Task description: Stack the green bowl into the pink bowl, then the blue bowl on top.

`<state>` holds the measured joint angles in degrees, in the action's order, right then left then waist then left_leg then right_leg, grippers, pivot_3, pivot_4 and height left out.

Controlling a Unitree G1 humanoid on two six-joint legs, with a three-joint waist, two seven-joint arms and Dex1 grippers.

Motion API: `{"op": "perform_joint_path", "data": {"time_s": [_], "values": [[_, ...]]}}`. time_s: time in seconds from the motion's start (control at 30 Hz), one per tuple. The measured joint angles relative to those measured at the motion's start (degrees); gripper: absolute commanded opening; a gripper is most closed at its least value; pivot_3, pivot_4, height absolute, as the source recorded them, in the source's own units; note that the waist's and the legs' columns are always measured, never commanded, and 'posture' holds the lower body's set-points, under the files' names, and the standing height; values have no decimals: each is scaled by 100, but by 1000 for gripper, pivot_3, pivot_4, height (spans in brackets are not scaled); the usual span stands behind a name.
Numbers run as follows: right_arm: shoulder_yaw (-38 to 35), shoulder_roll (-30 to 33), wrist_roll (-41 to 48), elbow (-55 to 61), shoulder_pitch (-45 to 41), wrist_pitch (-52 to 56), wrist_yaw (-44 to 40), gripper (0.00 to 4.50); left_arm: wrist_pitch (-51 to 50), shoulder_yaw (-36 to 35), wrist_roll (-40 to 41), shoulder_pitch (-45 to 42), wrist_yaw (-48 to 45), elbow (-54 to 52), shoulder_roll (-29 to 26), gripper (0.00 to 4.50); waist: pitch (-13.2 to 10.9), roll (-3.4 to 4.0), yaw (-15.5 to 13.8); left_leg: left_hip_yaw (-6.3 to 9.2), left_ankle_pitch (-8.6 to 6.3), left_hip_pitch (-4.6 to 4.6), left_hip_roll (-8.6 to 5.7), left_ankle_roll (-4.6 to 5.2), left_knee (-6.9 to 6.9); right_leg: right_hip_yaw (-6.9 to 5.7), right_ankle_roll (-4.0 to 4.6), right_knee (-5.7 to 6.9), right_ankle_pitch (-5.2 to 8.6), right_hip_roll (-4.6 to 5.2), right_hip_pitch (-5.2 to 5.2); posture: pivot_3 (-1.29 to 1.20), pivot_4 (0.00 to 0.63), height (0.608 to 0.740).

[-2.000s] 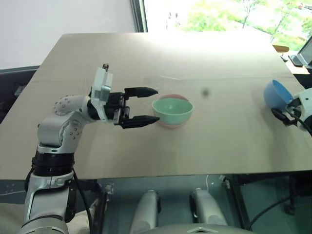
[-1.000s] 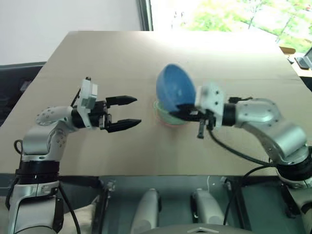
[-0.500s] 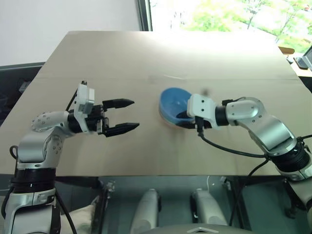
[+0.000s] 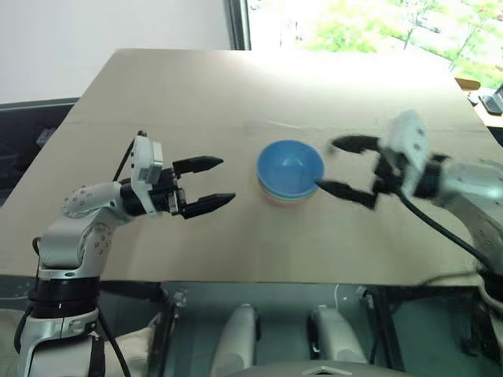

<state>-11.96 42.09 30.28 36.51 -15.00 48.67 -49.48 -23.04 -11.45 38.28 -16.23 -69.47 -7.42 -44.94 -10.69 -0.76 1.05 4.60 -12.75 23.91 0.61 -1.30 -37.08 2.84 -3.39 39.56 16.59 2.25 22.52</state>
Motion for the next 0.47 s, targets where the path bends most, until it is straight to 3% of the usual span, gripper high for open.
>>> {"op": "perform_joint_path", "data": {"time_s": [0.2, 0.33, 0.47], "values": [[-1668, 239, 150, 314, 1882, -192, -150, 4472, -29, -158, -213, 61, 227, -9, -288, 4500, 0, 2, 25, -20, 0, -20, 6, 0, -1, 20, -2, 15, 1, -8, -3, 0, 150, 740], [-2293, 317, 179, 338, 2705, -498, -470, 4472, -19, -220, -378, 111, 329, 131, -437, 4500, 1, 2, 18, -19, 0, -19, 8, 0, -2, 20, -3, 13, 1, -10, -5, 0, 150, 740], [-2483, 317, 208, 334, 2944, -701, -520, 4472, -37, -272, -380, 203, 284, 128, -511, 4500, 2, 0, 24, -20, 0, -20, 9, 0, -3, 20, -3, 13, 1, -10, -5, 0, 150, 740]]}}
